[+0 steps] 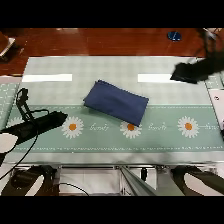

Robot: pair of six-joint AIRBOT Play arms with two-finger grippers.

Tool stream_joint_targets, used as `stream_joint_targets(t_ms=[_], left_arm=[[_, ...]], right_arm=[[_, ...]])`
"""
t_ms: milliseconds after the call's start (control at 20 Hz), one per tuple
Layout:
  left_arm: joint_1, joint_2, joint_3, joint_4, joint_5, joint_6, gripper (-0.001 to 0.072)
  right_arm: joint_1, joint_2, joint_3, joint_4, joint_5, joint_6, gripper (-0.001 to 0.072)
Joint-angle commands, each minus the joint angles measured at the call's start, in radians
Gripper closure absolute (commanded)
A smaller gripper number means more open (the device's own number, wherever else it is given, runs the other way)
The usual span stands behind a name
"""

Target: Fold the shirts.

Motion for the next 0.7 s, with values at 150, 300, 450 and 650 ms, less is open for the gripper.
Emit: stream_joint_targets(t_ms=[150,300,450,650], left_arm=[[0.0,-0.003,0.0,0.0,0.058,0.002,0.0691],[0.0,-0.016,0.0,0.0,0.069,0.001,0.0692],[0.0,-0.021,0.0,0.0,0.066,0.001,0.0692],[0.0,-0.021,0.0,0.0,0.071,0.002,0.0692]], right_arm=[[-0.077,0.317,-0.731,0.212,-0.513,0.214,0.0301],[0.023,0.163,-0.78,0.458,-0.609,0.075,0.0301],[0.065,-0.031,-0.72,0.63,-0.586,-0.068,0.0301],[0.079,-0.235,-0.6,0.751,-0.428,-0.2,0.0301]])
